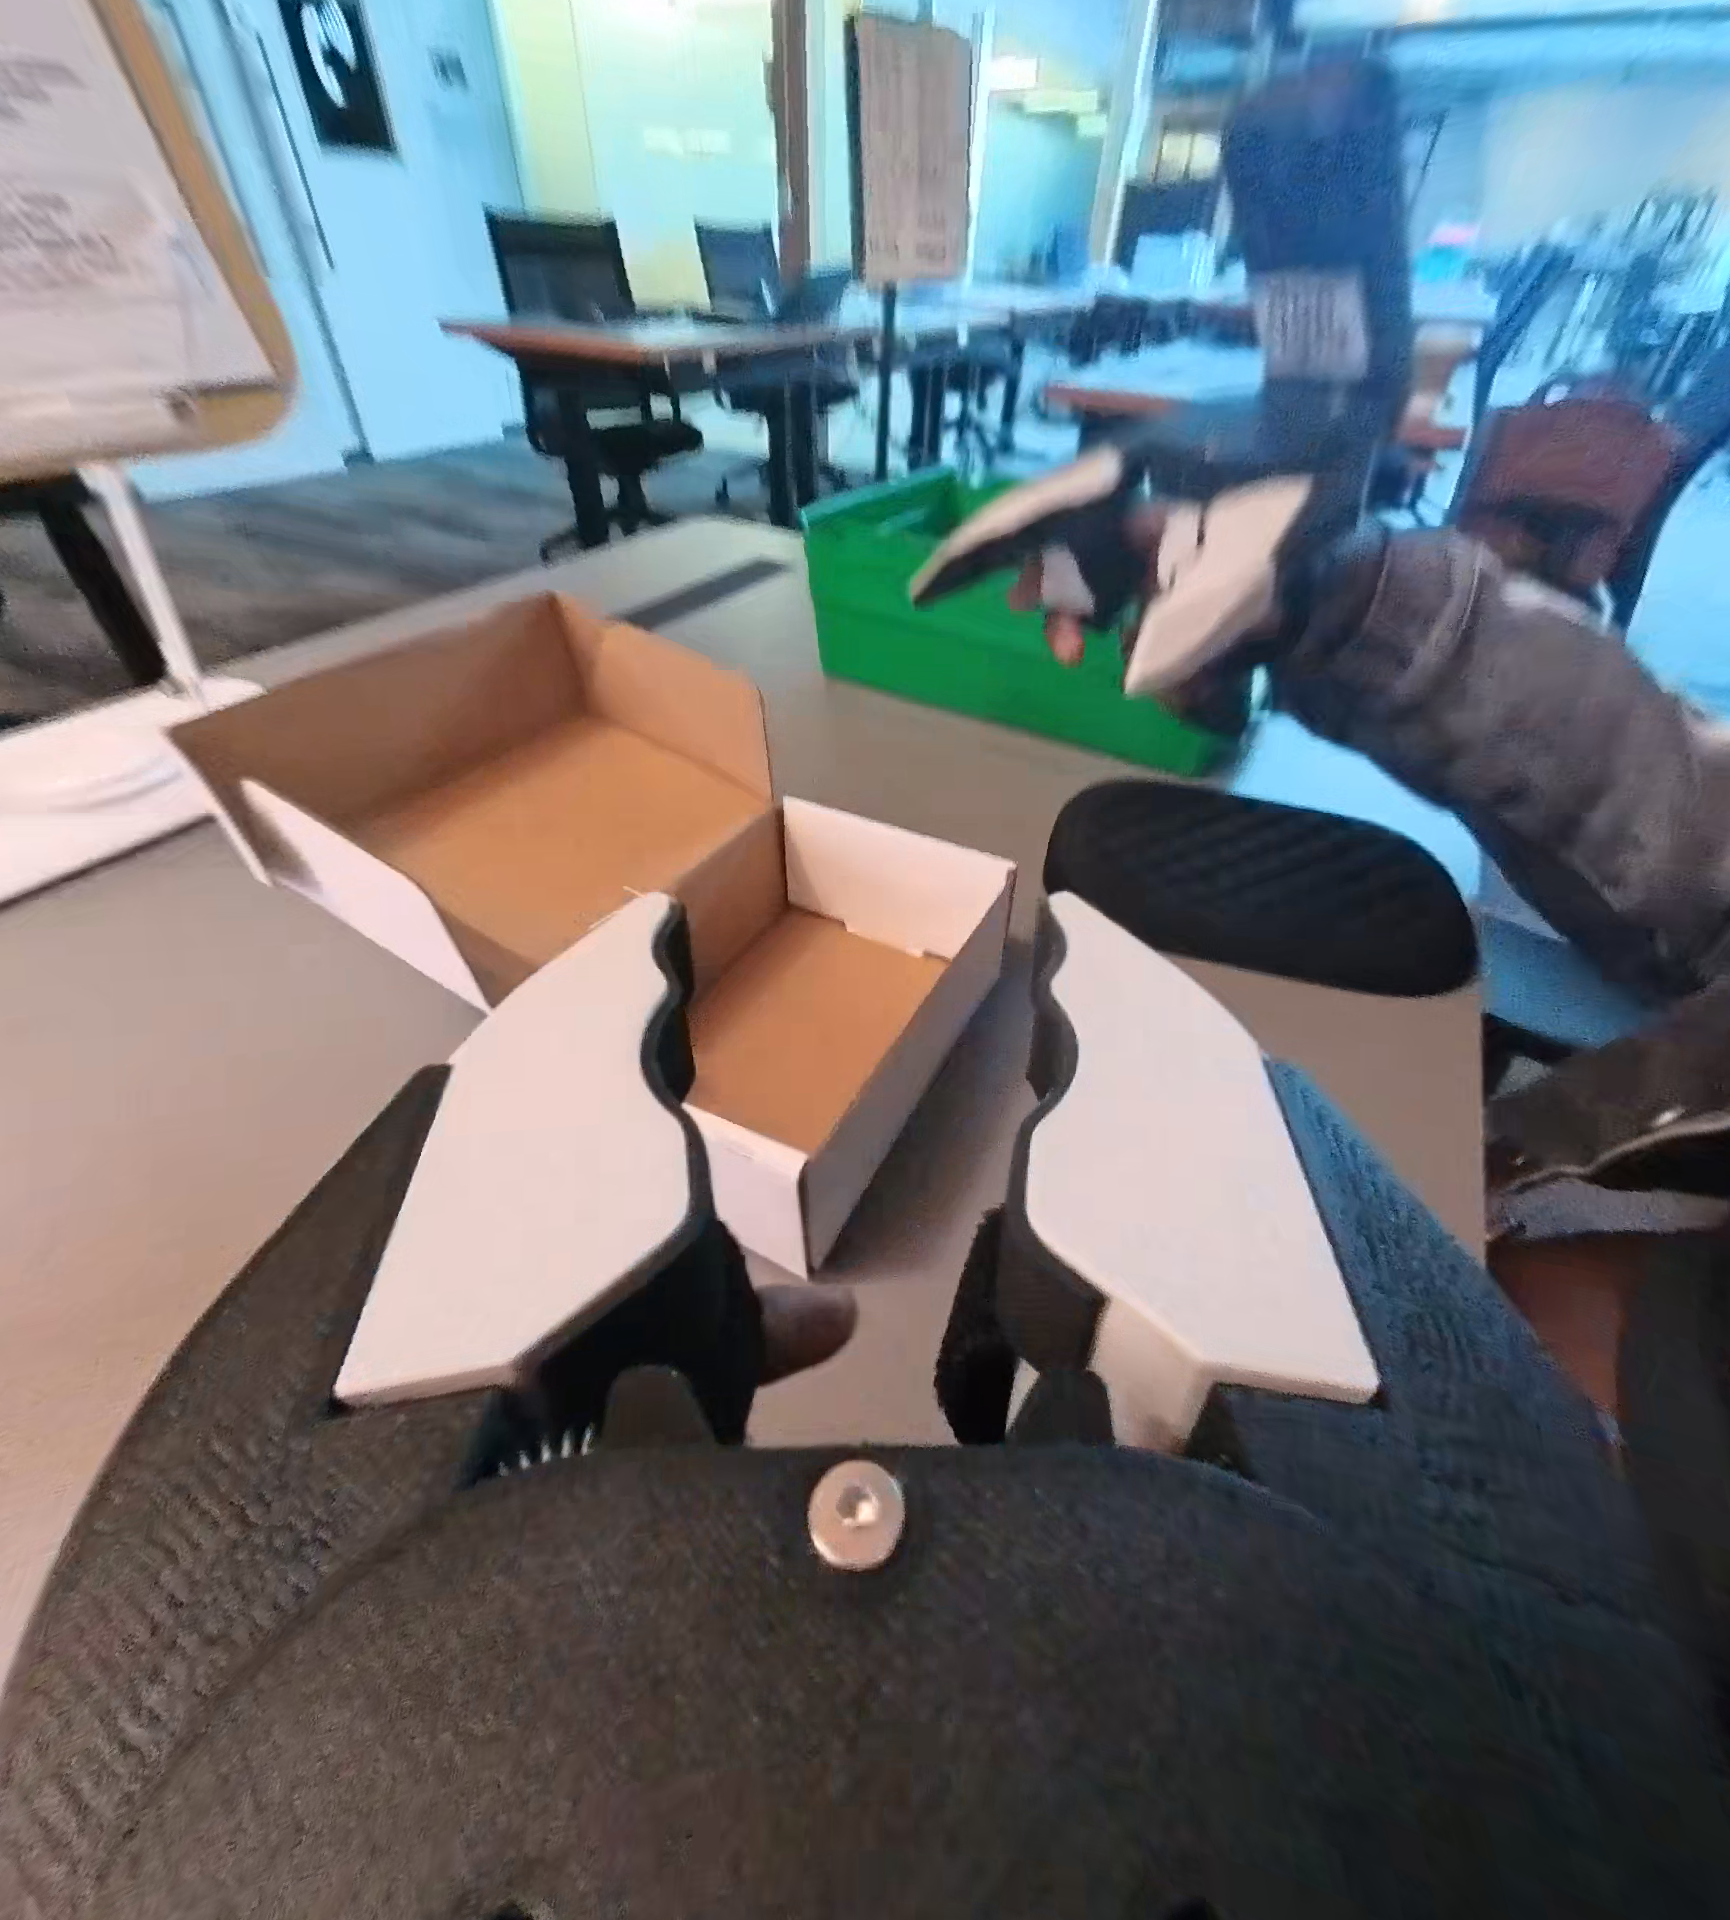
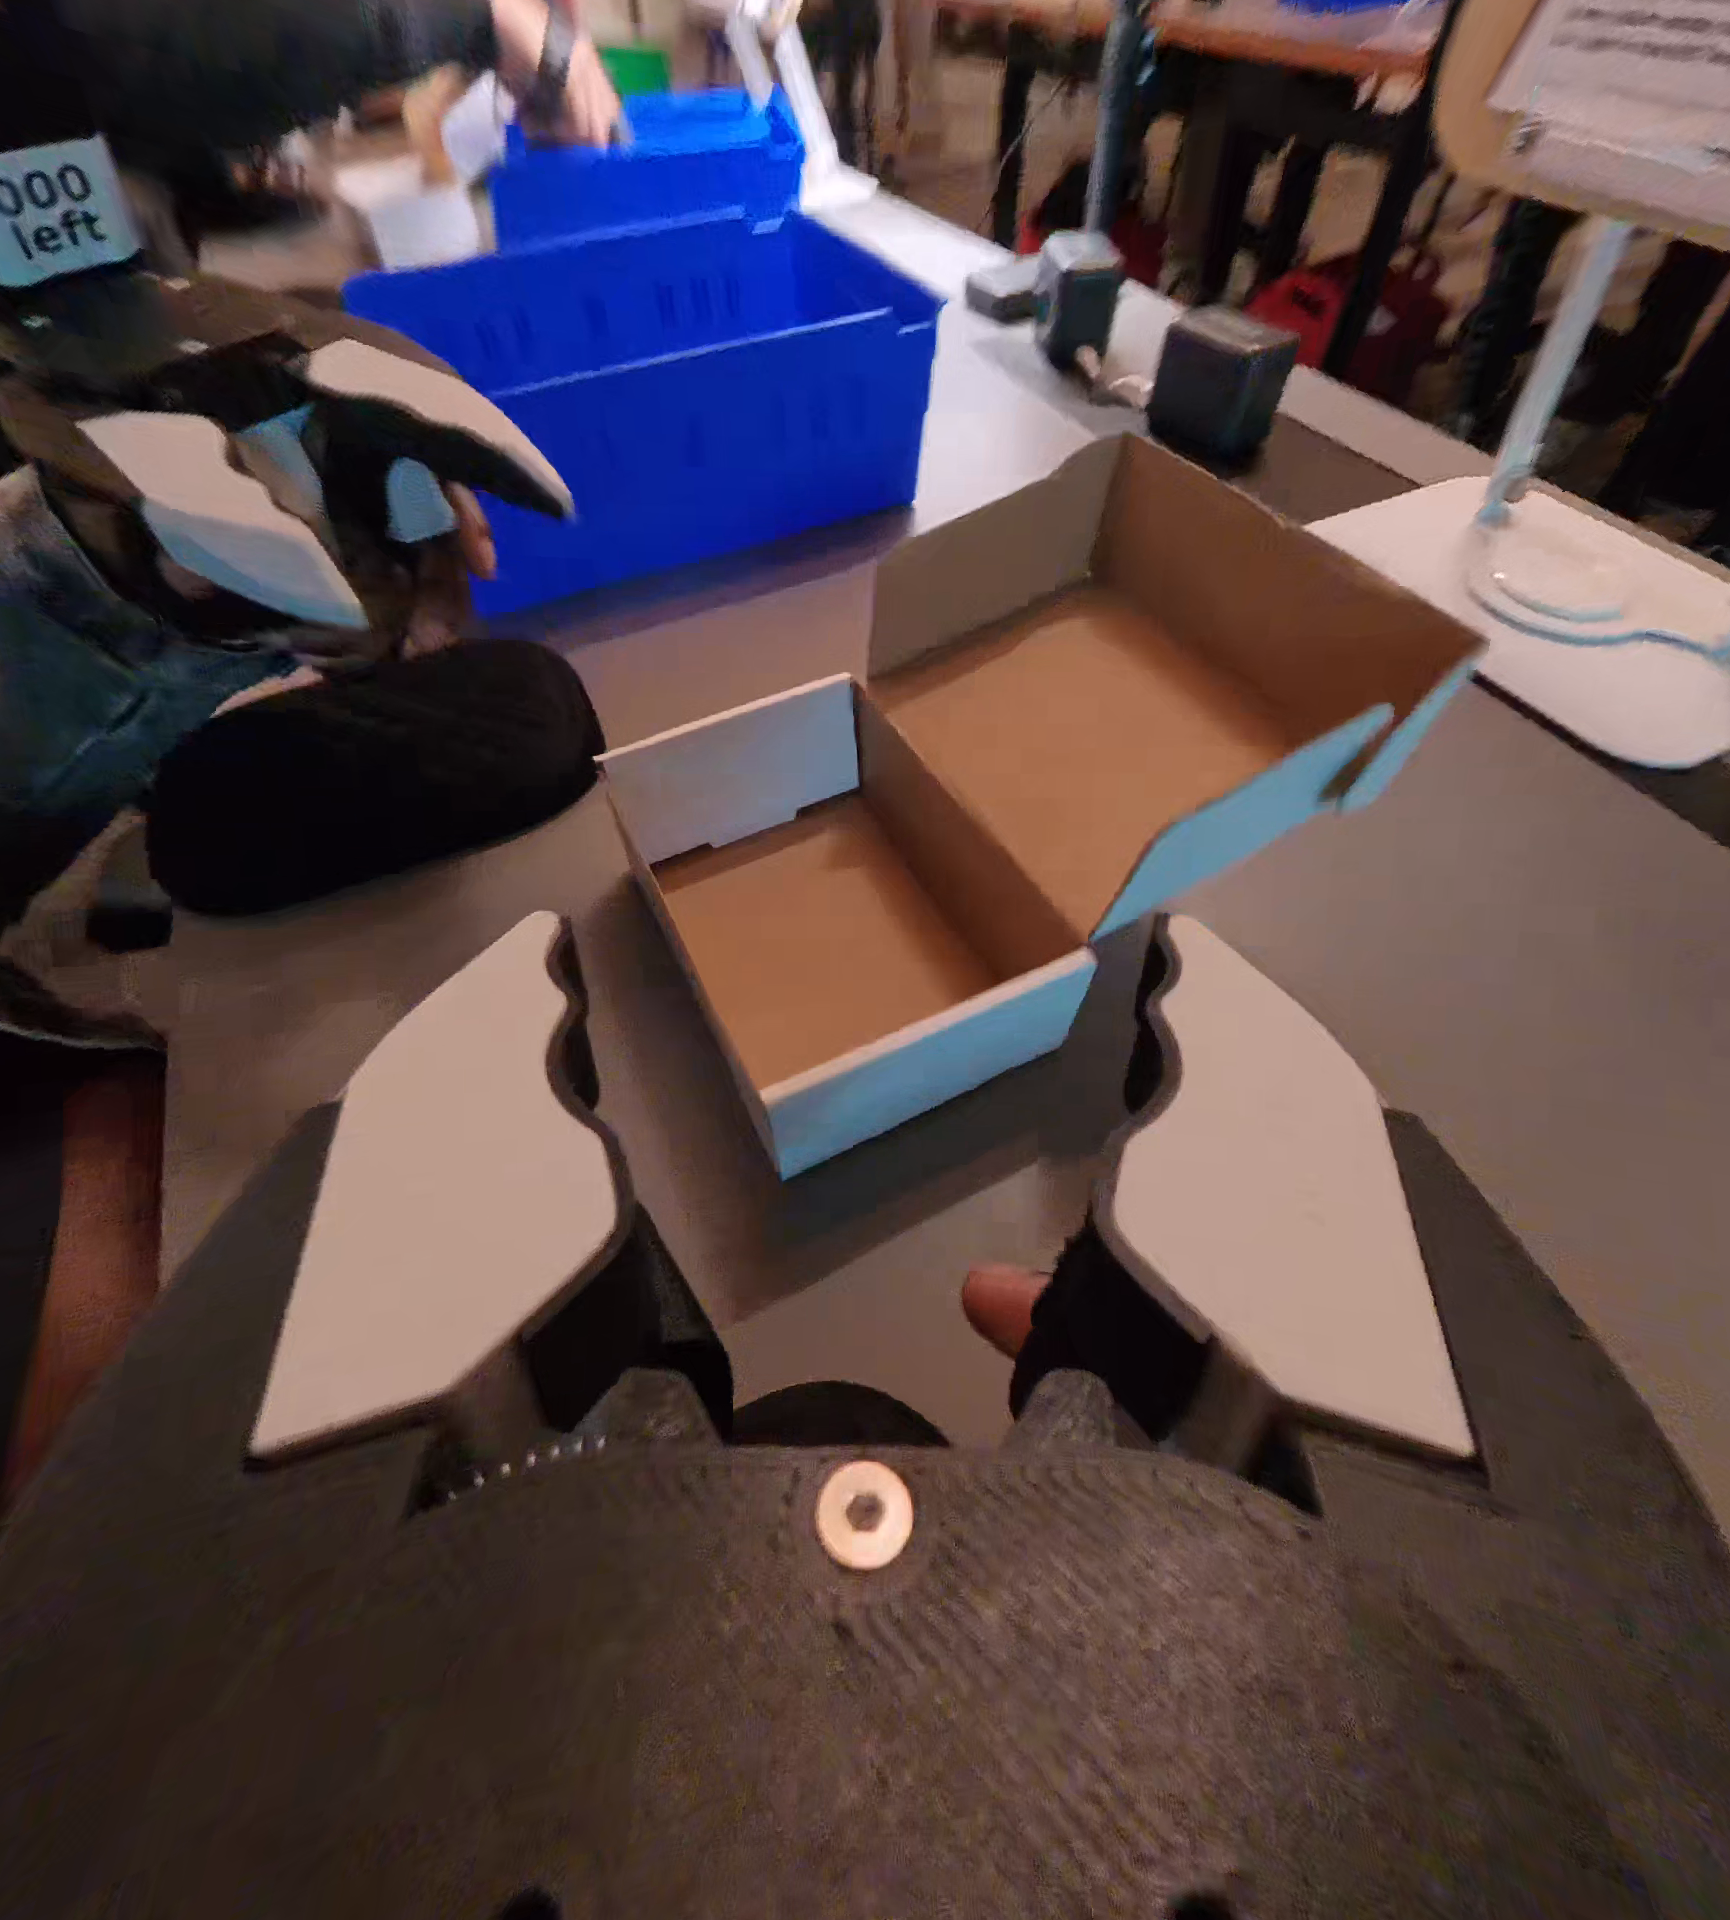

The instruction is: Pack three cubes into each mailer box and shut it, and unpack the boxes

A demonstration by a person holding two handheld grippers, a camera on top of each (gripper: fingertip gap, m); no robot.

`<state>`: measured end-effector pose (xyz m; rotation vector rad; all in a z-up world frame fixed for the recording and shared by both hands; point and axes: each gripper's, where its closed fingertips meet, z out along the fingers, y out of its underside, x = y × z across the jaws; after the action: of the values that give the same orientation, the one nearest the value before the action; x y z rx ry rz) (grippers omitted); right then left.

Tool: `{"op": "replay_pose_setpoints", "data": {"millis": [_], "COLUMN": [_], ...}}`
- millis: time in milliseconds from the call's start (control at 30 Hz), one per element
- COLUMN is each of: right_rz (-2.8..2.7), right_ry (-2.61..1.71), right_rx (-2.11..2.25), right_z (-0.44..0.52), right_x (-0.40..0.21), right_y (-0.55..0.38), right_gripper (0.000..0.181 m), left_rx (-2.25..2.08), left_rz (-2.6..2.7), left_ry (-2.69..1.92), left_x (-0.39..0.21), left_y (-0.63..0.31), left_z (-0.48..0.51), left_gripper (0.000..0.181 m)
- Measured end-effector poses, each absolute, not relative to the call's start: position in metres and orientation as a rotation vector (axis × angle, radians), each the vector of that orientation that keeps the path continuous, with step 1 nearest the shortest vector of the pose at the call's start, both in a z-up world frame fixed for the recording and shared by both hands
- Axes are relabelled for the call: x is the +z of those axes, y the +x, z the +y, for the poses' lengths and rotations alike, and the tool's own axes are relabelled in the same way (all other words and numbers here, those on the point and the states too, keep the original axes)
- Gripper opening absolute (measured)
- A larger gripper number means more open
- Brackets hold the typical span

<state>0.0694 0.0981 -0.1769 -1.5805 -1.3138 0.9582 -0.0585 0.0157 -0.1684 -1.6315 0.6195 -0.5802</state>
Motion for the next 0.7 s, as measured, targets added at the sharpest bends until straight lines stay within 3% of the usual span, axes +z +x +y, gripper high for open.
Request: {"op": "replay_pose_setpoints", "data": {"millis": [100,167,267,500,700], "right_rz": [-1.108,-0.981,-0.856,-0.799,-0.789], "right_ry": [-1.554,-1.527,-1.436,-1.268,-1.279], "right_rx": [0.918,0.939,0.968,0.956,0.949], "right_z": [0.113,0.119,0.121,0.117,0.119], "right_x": [-0.201,-0.207,-0.188,-0.173,-0.175], "right_y": [0.091,0.103,0.117,0.125,0.125], "right_gripper": [0.11,0.115,0.118,0.116,0.115], "left_rx": [-0.48,-0.394,-0.285,-0.005,-0.014], "left_rz": [0.53,0.421,0.273,0.169,0.265], "left_ry": [-1.572,-1.643,-1.72,-1.862,-2.26], "left_x": [-0.155,-0.15,-0.138,-0.12,-0.183], "left_y": [-0.085,-0.115,-0.167,-0.282,-0.334], "left_z": [0.011,0.01,-0.001,-0.027,-0.015], "left_gripper": [0.069,0.094,0.111,0.093,0.092]}}
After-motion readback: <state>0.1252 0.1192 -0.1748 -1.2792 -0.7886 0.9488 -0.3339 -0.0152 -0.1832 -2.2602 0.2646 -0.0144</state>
